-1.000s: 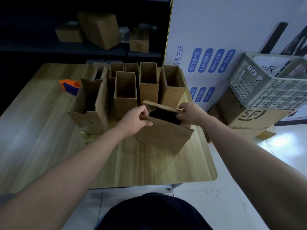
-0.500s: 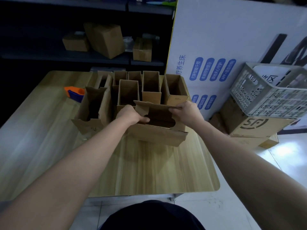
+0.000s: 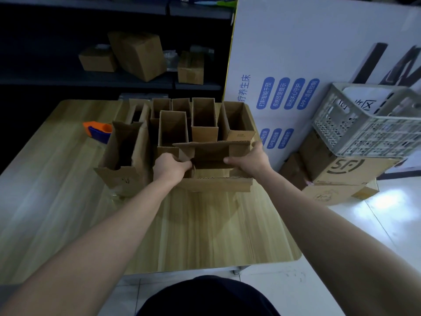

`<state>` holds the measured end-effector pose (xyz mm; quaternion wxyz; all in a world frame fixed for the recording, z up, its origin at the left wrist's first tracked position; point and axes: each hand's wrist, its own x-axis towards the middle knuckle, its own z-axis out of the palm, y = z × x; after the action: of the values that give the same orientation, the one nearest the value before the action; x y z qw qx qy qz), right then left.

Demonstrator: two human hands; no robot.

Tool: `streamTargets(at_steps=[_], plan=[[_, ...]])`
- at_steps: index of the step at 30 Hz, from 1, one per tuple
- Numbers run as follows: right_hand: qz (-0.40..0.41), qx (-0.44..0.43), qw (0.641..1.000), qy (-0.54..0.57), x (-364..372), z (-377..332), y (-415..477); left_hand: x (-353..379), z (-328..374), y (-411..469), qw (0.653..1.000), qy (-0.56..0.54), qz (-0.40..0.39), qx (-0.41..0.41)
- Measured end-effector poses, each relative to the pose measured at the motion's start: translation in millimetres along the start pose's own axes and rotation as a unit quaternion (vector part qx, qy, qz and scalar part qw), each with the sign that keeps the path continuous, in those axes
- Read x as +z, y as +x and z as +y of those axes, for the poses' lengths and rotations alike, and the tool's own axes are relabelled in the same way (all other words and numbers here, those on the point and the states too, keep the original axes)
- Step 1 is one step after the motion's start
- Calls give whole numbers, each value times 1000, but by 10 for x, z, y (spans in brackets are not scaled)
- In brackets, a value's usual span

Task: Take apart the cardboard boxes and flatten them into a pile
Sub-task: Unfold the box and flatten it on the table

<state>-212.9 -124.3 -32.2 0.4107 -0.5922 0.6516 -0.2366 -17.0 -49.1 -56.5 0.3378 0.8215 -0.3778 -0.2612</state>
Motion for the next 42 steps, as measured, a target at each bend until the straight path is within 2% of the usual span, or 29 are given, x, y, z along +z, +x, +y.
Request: streamTargets(at_steps=[5, 11, 15, 18, 22, 28, 31, 37, 40, 42], plan=[[-44, -20, 998, -46, -22, 13, 13, 40, -50, -52, 996, -83, 13, 2], [-208, 12, 978, 18, -308, -17, 43, 36, -98, 21, 985, -168, 10, -39], [-344, 87, 935, -12, -427, 114, 78, 72, -70, 84, 968, -238, -6, -74], [-430, 109, 896, -26, -421, 199, 16, 139, -60, 96, 966, -245, -27, -82], [-383, 118, 916, -29, -314, 321, -15, 193, -98, 71, 955, -279, -64, -80], [-349, 154, 924, 11, -222, 503, -10, 150, -160, -12, 925, -349, -145, -35], [-298, 158, 941, -19, -236, 566, 50, 139, -147, -19, 934, -324, -149, -14], [-271, 178, 946, -23, -204, 606, -3, 183, -137, -14, 949, -265, -161, 58], [-259, 195, 946, -12, -155, 739, -24, 242, -185, -10, 959, -224, -165, 47], [-255, 208, 944, -5, -126, 821, -34, 247, -247, -17, 954, -238, -183, 14]])
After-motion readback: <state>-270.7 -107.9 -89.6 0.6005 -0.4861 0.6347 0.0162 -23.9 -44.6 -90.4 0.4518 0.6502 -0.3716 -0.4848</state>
